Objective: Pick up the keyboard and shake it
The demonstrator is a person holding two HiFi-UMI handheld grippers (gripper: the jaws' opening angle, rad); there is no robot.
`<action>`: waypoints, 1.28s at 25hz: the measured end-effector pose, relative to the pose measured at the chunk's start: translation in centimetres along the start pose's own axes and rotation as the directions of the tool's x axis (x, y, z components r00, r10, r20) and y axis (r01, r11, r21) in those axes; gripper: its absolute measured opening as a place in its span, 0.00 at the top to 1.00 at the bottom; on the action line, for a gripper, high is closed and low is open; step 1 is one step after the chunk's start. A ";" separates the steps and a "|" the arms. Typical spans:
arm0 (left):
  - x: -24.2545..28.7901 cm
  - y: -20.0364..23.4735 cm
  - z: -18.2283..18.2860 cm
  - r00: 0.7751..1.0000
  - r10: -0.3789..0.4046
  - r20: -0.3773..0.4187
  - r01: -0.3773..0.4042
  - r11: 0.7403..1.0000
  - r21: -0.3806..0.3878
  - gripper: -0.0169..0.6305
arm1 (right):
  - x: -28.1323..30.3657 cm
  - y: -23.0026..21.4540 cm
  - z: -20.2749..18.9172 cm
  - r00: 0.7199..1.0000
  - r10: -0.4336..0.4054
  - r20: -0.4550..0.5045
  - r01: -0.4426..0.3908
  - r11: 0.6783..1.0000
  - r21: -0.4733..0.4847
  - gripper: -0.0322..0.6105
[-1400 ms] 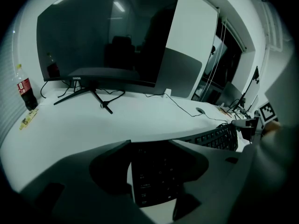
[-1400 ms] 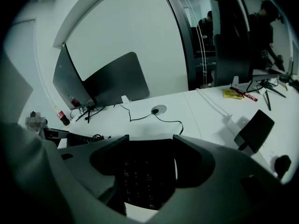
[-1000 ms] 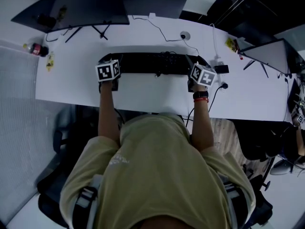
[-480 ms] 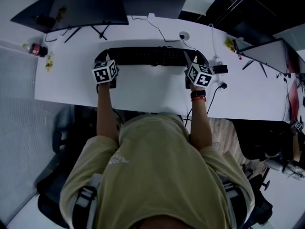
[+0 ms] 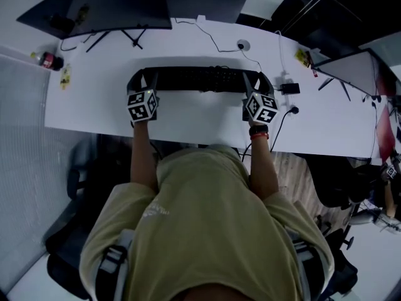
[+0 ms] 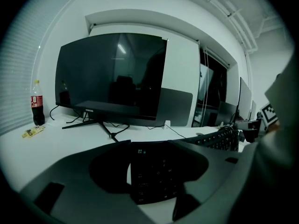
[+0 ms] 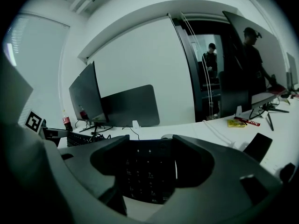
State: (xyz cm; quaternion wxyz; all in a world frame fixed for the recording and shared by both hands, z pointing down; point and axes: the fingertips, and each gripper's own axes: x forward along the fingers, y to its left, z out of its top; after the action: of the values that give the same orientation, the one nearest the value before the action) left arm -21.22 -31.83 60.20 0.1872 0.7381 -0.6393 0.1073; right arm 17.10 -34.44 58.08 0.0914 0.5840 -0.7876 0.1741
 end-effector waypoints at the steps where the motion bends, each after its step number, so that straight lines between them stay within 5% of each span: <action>1: -0.4 0.0 -0.1 1.000 0.002 0.011 -0.002 1.000 0.000 0.58 | -0.4 0.2 0.0 1.000 0.000 0.008 0.000 1.000 -0.001 0.49; 21: -8.6 0.3 -3.9 0.998 -0.001 0.069 0.004 0.999 -0.044 0.59 | -7.7 3.5 -3.5 1.000 -0.016 0.015 0.016 1.000 0.005 0.49; 32: -10.3 0.9 -2.1 0.993 0.003 0.118 0.008 0.995 -0.095 0.61 | -8.9 4.5 -3.2 1.000 -0.009 0.024 0.007 0.999 0.050 0.49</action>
State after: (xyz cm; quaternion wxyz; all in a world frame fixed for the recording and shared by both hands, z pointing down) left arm -23.62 -21.77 58.13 0.1841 0.7343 -0.6526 0.0328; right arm 15.34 -24.18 57.20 0.0680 0.5913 -0.7817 0.1861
